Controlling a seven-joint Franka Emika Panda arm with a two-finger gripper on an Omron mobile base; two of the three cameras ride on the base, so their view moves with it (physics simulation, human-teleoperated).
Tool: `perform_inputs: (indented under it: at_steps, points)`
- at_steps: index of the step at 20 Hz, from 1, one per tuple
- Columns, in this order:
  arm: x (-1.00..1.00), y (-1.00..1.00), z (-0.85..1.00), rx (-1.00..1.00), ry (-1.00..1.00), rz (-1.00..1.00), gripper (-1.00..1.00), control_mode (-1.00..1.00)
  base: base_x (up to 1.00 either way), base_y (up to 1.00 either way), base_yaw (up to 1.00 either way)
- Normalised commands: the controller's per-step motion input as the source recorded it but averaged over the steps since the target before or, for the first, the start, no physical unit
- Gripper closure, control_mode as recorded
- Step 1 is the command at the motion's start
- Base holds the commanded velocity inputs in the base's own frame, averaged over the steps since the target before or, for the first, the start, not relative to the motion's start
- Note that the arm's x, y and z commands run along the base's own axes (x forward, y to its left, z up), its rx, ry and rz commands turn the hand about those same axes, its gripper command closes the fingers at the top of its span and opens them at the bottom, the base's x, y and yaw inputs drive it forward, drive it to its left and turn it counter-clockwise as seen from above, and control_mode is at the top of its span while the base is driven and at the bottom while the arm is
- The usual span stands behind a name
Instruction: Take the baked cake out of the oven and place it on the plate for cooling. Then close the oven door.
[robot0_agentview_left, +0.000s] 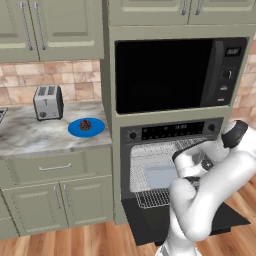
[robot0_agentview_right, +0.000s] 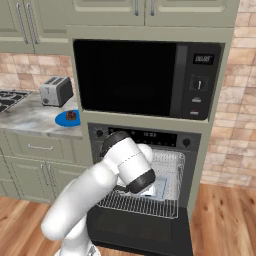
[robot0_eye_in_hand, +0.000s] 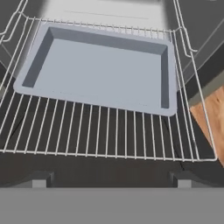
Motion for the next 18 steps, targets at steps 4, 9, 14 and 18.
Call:
perform_inputs:
  at_steps: [4, 9, 14, 18]
  points:
    - [0.02, 0.0, -0.44, 0.0, 0.0, 0.0, -1.0, -1.0, 0.0, 0.0, 0.0]
    - [0.0, 0.0, -0.52, 0.0, 0.0, 0.0, -1.0, -1.0, 0.0, 0.0, 0.0]
    - [0.0, 0.0, -0.46, 0.0, 0.0, 0.0, -1.0, -1.0, 0.0, 0.0, 0.0]
    - [0.0, 0.0, -0.42, 0.0, 0.0, 0.0, -1.0, -1.0, 0.0, 0.0, 0.0]
